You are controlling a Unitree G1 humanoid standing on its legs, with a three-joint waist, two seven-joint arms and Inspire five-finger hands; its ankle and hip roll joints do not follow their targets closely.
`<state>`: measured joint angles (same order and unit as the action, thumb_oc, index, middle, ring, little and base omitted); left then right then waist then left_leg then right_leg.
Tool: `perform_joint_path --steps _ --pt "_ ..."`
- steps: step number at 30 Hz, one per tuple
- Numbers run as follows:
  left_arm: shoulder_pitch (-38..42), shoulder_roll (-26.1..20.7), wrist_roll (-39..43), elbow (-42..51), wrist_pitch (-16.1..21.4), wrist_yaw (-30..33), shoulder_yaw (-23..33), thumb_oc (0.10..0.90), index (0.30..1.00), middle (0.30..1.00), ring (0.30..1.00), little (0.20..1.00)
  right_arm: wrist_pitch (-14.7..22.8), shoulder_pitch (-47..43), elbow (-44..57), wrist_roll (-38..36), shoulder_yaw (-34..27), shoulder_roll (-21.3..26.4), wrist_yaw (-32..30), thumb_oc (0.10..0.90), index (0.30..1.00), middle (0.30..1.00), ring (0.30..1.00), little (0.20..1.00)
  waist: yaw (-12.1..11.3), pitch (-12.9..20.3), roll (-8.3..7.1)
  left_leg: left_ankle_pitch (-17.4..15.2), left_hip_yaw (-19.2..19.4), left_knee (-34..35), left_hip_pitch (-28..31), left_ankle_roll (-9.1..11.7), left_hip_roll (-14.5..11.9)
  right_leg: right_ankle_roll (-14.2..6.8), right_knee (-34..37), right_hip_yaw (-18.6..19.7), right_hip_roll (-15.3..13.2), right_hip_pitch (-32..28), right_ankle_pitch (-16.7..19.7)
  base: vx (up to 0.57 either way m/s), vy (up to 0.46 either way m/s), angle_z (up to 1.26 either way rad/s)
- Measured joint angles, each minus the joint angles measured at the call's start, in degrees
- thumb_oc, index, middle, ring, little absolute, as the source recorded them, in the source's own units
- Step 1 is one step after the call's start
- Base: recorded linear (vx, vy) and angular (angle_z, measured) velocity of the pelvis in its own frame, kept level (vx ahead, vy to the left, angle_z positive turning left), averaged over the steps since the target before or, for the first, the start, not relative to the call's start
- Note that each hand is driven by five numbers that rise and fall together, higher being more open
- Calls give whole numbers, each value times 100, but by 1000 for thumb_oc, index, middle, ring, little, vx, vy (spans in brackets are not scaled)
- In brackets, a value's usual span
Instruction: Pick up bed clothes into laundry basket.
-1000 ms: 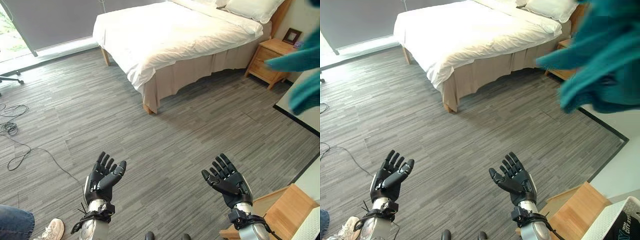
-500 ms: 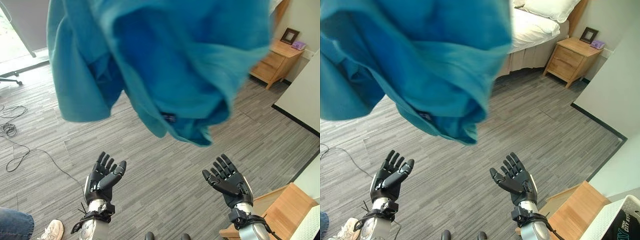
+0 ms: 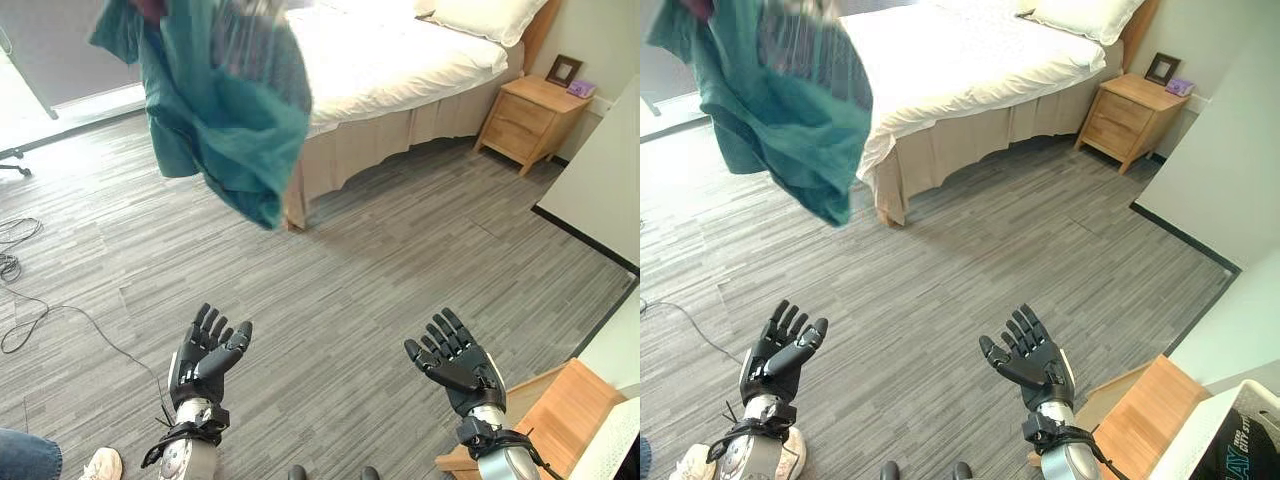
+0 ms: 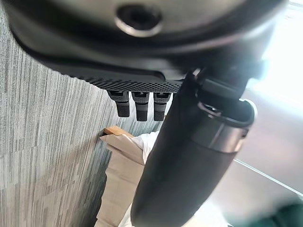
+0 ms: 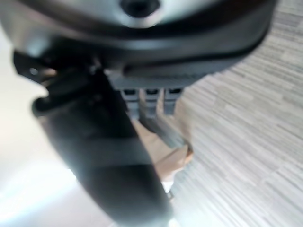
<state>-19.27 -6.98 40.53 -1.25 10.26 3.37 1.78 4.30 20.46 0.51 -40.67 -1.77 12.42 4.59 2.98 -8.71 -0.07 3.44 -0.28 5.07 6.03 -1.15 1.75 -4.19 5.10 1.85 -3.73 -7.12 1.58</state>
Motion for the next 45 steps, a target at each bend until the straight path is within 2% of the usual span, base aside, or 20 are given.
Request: perform_joint_path --steps 12,17,22,26,28,29,31,32,33,34,35,37,39,42,45 --pt "-3 0 47 0 0 0 1 800 900 900 900 900 0 -4 0 0 8 -3 -2 800 900 900 900 900 96 0 -11 -29 97 1 28 13 -21 11 -2 95 15 16 9 2 1 -4" --pt "-16 0 214 8 1 16 30 800 900 900 900 900 0 -48 1 -3 28 -2 -3 800 900 900 900 900 90 -6 -27 -57 290 0 -24 25 -67 11 -34 291 60 172 23 -29 8 -20" --pt "11 -1 238 -2 1 129 51 800 900 900 900 900 1 -67 6 -2 23 -2 -9 800 900 900 900 900 263 -22 -73 -76 346 -1 -35 17 -78 44 -30 343 75 209 66 21 18 -7" --pt "88 -26 243 -21 14 154 41 800 900 900 900 900 1 -110 0 5 39 -2 -45 800 900 900 900 900 290 -29 -86 -94 529 -3 8 16 -95 43 -62 534 134 271 113 -13 47 -26" --pt "138 -114 252 -89 22 226 62 800 900 900 900 900 2 -230 1 7 92 -7 -96 800 900 900 900 900 255 -36 -74 -125 776 -2 42 18 -134 35 -110 787 147 357 135 -8 69 -60" --pt "165 -163 268 -113 26 241 75 800 900 900 900 900 3 -211 6 6 83 -11 -99 800 900 900 900 900 381 -44 -97 -143 889 -4 74 26 -125 26 -114 914 189 393 153 -11 67 -50" --pt "173 -232 268 -118 25 244 67 800 900 900 900 900 11 -238 15 5 59 -15 -106 800 900 900 900 900 476 -52 -109 -173 1058 2 118 32 -144 -1 -117 1046 171 419 148 -49 76 -53" --pt "213 -251 266 -111 32 252 65 800 900 900 900 900 6 -110 7 4 8 -81 -106 800 900 900 900 900 626 -63 -152 -191 1235 -6 148 29 -73 -46 -125 1243 223 464 246 -115 133 -57" --pt "197 -271 266 -99 61 267 76 800 900 900 900 900 9 -173 21 3 -18 -93 -102 800 900 900 900 900 658 -68 -135 -190 1309 1 142 24 -139 -65 -190 1360 227 517 243 -144 153 -99" --pt "198 -387 263 -96 79 269 82 800 900 900 900 900 15 -168 14 -19 -59 -214 -113 800 900 900 900 900 763 -91 -147 -225 1618 -1 134 -1 -154 -135 -248 1618 256 702 230 -99 119 -95" --pt "231 -420 260 -98 80 273 80 800 900 900 900 900 14 -170 17 -25 -69 -217 -108 800 900 900 900 900 884 -112 -143 -241 1726 12 108 -20 -151 -148 -234 1738 245 753 250 -83 158 -92" --pt "420 -421 211 -95 77 261 39 800 900 900 900 900 12 24 20 -45 -204 -212 -106 800 900 900 900 900 1132 -147 -141 -262 1923 9 56 -43 -89 -226 -206 1760 187 897 302 -84 152 -45" --pt "557 -438 200 -90 78 240 -46 800 900 900 900 900 10 169 11 -63 -375 -208 -117 800 900 900 900 900 1307 -202 -70 -272 2012 9 19 -52 -64 -253 -198 1767 151 974 303 -70 127 -31" --pt "719 -445 200 -85 77 230 -153 800 900 900 900 900 5 308 11 -64 -540 -205 -118 800 900 900 900 900 1484 -283 64 -286 2250 25 -67 -79 -20 -418 -189 1910 97 1137 440 -29 77 -38" --pt "828 -436 200 -85 77 228 -243 800 900 900 900 900 7 348 11 -65 -542 -214 -119 800 900 900 900 900 1658 -332 96 -325 2383 15 -80 -82 4 -385 -187 2042 135 1217 496 8 85 -29"
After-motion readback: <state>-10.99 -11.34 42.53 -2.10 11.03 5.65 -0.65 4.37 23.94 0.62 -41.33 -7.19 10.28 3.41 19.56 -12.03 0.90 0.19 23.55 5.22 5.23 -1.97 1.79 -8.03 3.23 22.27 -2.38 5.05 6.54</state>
